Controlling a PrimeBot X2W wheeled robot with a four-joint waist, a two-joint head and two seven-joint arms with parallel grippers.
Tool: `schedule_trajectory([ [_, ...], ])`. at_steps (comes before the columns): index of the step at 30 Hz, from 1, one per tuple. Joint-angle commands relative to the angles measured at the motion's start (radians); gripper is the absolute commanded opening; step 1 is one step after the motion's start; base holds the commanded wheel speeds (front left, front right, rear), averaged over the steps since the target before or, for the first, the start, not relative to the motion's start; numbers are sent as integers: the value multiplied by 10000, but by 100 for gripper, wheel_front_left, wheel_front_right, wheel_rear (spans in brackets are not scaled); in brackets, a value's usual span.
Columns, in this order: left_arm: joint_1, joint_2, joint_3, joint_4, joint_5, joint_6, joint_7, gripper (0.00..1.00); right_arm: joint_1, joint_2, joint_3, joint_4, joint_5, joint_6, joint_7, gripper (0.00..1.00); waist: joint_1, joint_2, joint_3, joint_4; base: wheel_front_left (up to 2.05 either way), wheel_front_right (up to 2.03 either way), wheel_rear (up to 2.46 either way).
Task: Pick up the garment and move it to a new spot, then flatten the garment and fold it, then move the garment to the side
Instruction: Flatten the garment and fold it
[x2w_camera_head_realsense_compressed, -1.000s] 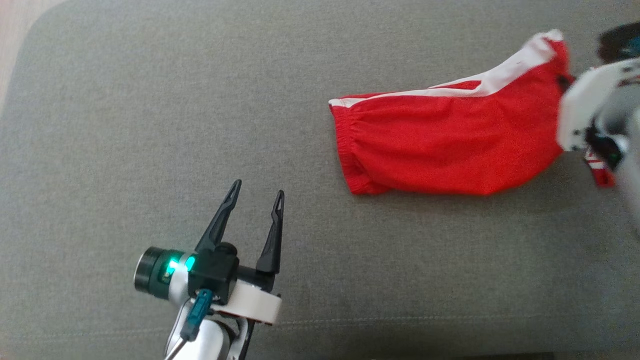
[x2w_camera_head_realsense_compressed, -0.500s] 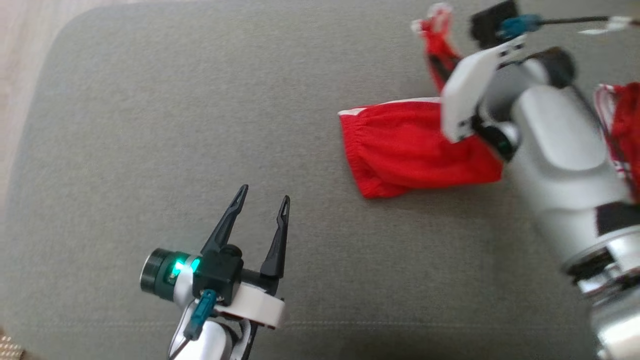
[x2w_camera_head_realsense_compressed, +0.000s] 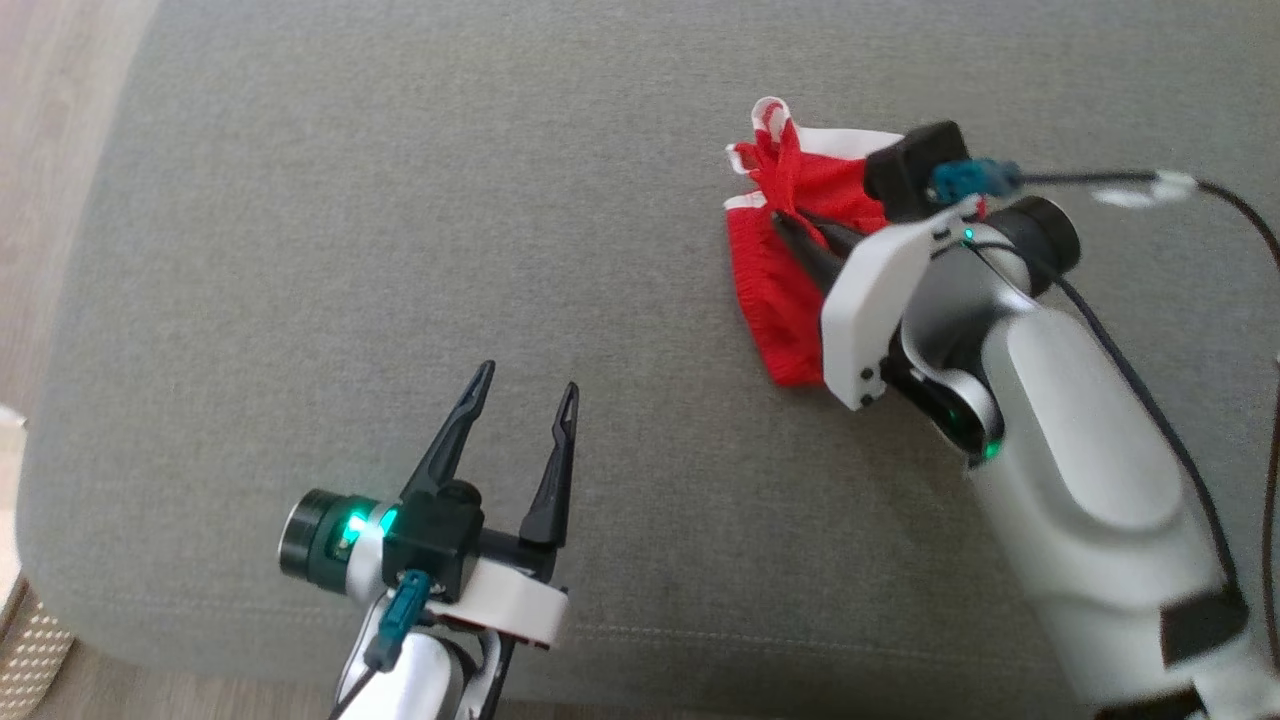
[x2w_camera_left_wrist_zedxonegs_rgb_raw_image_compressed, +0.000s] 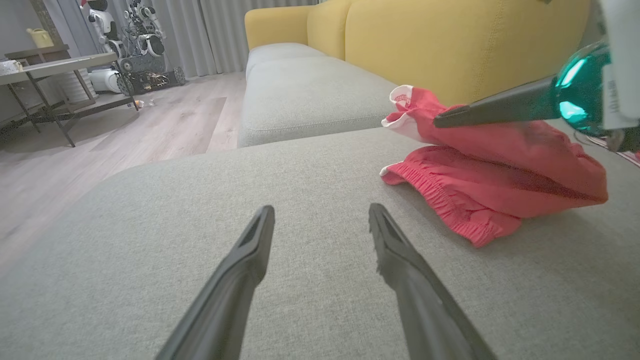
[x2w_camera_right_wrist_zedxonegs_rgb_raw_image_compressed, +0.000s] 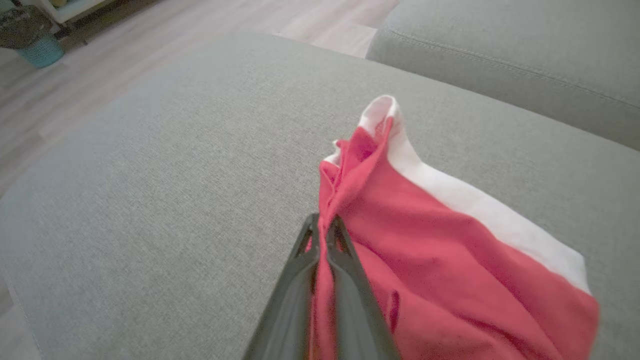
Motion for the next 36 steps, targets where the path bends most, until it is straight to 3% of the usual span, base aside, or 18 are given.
schedule_trajectory([
  [1, -374, -53, 411, -290, -31, -28, -51, 100, 192, 321, -123, -1014, -146, 17, 55, 100, 0, 0, -28, -92, 0, 0, 0],
  [7, -324, 22, 519, -235, 37, -46, -51, 100, 1262, 256, -1314, -3967, -438, 17, 9, 100, 0, 0, -356, -421, 0, 0, 0],
  [11, -143, 84, 615, -217, 34, -11, -51, 100, 1951, -163, -2741, -5055, -888, 17, -214, 100, 0, 0, -735, -611, 0, 0, 0],
  [17, 169, 100, 609, -228, 17, -31, -51, 100, 2988, -1026, -4087, -4428, -1077, 17, -1326, 100, 0, 0, -1181, -607, 0, 0, 0],
  [20, 341, 97, 634, -255, 2, -2, -51, 100, 3408, -1283, -4024, -3582, -928, 17, -2218, 100, 0, 0, -1405, -532, 0, 0, 0],
  [21, 406, 99, 648, -281, -3, 10, -51, 100, 3469, -1381, -3849, -3309, -849, 17, -2591, 29, 0, 0, -1457, -509, 0, 0, 0],
  [22, 470, 100, 661, -301, -9, 21, -51, 100, 3513, -1436, -3754, -3007, -788, 17, -3008, 0, 0, 0, -1533, -472, 0, 0, 0],
  [30, 848, 81, 631, -298, -39, -28, -51, 100, 3007, -927, -3143, -49, -1020, 17, -5800, 0, 0, 0, -1792, 111, 0, 0, 0],
  [36, 701, 32, 421, -237, 50, -188, -51, 100, 1759, -177, -2877, 2969, -1460, 17, -6591, 0, 0, 0, -1507, 954, 0, 0, 0],
])
